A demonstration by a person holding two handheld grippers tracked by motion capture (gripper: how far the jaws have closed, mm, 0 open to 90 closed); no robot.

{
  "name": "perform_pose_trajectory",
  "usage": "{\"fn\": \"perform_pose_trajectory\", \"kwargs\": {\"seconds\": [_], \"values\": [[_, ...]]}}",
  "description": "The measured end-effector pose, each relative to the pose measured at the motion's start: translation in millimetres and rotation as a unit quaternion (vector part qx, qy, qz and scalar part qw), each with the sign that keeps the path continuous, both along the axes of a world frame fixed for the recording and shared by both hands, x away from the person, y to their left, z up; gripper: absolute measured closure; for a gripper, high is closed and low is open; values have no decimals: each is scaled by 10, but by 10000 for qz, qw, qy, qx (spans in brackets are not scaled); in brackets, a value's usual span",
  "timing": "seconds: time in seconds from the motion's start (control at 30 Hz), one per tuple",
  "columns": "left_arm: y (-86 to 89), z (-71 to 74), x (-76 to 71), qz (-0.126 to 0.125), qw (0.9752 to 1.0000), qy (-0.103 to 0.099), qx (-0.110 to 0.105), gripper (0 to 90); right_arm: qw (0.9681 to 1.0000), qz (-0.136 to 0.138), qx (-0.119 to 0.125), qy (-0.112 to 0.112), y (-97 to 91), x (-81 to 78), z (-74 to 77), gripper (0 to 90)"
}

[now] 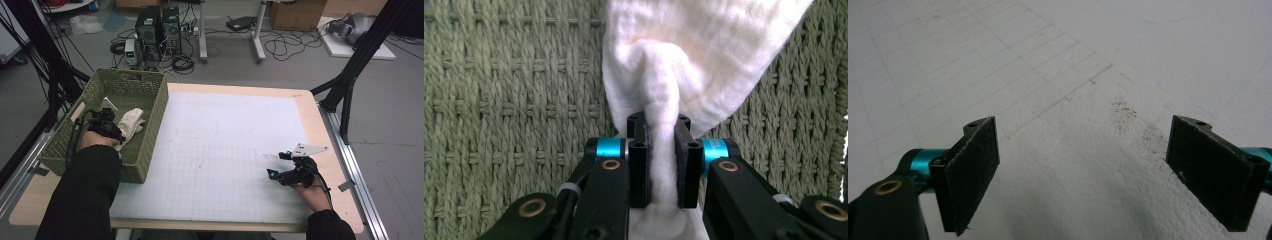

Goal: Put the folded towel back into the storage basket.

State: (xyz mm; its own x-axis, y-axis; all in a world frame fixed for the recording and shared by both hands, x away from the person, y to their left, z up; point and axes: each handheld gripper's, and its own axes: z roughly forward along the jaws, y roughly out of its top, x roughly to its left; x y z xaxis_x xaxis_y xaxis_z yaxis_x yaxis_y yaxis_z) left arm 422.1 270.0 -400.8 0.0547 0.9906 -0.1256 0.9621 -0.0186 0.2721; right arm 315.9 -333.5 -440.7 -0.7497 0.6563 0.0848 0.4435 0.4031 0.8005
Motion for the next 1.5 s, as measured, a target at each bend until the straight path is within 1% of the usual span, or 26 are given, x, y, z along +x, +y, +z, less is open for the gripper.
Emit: {"fn": "perform_pose_trajectory", "kwargs": {"seconds": [0.07,0.1,0.17,0.27,0.33,0.37,0.43,0.5,0.57,0.67,0.73,0.8,0.83,0.87,0.9,0.93,0.97,1.0,1.03,1.07,1.17,1.3,1.37,1.43,1.47,1.5], "values": [[-4,8,-10,-69,10000,-31,1,778,10000,1,10,-1,0,0,1,131],[-8,18,-16,-115,9999,-46,-49,749,10000,0,19,-3,0,-2,2,131],[-13,55,-24,-171,9995,-204,-168,638,10000,-3,21,-3,0,-3,4,132],[8,126,-37,-138,9982,-484,-319,558,10000,13,4,-19,7,-7,4,132],[27,173,-42,-72,9960,-715,-525,525,10000,21,1,-5,13,-7,4,132],[30,195,-43,-34,9950,-817,-577,514,10000,15,1,-27,17,-2,1,132],[31,218,-37,73,9920,-1000,-766,511,10000,32,-17,-20,28,3,-4,132],[29,230,-22,148,9894,-1182,-832,508,10000,37,-24,29,39,3,-9,132],[20,218,5,155,9887,-1257,-807,512,10000,52,-49,46,47,10,-19,132],[-12,152,61,51,9907,-1194,-649,521,9999,63,-65,74,58,25,-35,132],[-67,67,99,-225,9943,-935,-454,525,9999,90,-77,95,68,27,-42,133],[-91,2,105,-314,9967,-690,-306,533,9998,112,-87,103,71,27,-43,137],[-91,-21,106,-296,9976,-564,-266,550,9998,115,-81,103,70,28,-44,138],[-96,-40,101,-327,9979,-493,-267,575,9999,104,-74,95,68,28,-43,138],[-109,-41,96,-389,9978,-497,-191,602,9999,110,-63,88,63,28,-41,138],[-122,-37,90,-410,9981,-444,-109,658,9999,103,-57,87,62,27,-40,138],[-120,-35,91,-374,9985,-363,-142,743,9999,110,-60,66,59,26,-36,138],[-122,-33,89,-324,9989,-299,-134,795,9999,117,-53,70,58,23,-33,138],[-128,-32,83,-275,9992,-265,-127,811,9999,104,-43,81,59,16,-28,138],[-131,-28,74,-256,9993,-249,-105,816,9999,108,-42,38,56,15,-25,138],[-142,-18,35,-262,9993,-249,-27,822,9999,105,-5,24,43,-1,-8,139],[-117,-6,-89,-126,9996,-261,-50,827,9999,92,35,-21,24,-14,13,140],[-120,8,-142,-126,9995,-280,-25,828,10000,68,56,-34,25,-25,23,141],[-141,8,-185,-128,9997,-219,-18,828,9999,84,72,-54,31,-26,30,141],[-158,22,-199,-147,9995,-275,39,829,9999,95,73,-59,37,-27,32,141],[-168,29,-222,-131,9994,-315,29,829,9999,108,62,-51,44,-29,34,141]]}}
